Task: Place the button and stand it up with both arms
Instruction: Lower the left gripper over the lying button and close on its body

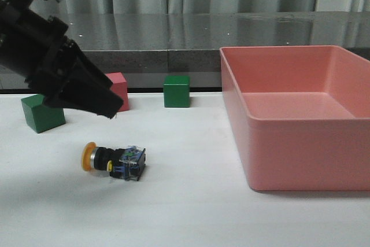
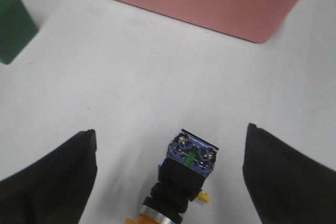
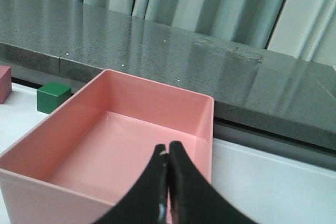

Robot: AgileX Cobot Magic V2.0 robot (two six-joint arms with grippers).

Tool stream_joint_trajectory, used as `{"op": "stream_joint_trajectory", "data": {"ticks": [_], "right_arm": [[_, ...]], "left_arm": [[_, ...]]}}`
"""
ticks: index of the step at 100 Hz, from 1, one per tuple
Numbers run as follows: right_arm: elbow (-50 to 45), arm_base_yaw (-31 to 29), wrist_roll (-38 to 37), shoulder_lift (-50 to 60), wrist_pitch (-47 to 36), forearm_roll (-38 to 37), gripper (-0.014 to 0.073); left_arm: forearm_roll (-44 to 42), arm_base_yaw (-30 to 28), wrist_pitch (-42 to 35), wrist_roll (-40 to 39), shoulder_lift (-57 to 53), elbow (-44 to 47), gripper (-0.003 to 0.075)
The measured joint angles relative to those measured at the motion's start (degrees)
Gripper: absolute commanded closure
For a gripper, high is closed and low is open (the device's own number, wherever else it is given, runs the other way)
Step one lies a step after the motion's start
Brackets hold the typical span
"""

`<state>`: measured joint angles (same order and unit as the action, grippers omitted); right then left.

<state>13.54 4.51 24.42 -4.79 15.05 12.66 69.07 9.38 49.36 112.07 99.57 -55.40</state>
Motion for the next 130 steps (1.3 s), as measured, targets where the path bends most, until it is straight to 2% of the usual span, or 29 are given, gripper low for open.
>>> {"op": "stream_joint_trajectory", "data": {"ticks": [41, 73, 123, 130], "right_arm": [[0.0, 0.0, -0.1, 0.0, 0.4, 0.0, 0.0707], [0.0, 0.0, -0.1, 0.0, 0.8, 0.0, 0.0707], [0.0, 0.0, -0.1, 0.0, 0.9, 0.0, 0.0707], [0.0, 0.0, -0.1, 0.0, 0.9, 0.0, 0.0707]], "left_arm": [[1.1, -0.1, 0.2, 2.7, 2.0, 0.0, 0.0206], [-0.6, -0.2, -3.8, 7.0, 2.3, -0.1, 0.0209], [-0.5, -0.3, -3.2, 7.7, 12.9, -0.4, 0.0209], [-0.3, -0.4, -2.6, 7.8, 13.3, -0.5, 0.0237]]}}
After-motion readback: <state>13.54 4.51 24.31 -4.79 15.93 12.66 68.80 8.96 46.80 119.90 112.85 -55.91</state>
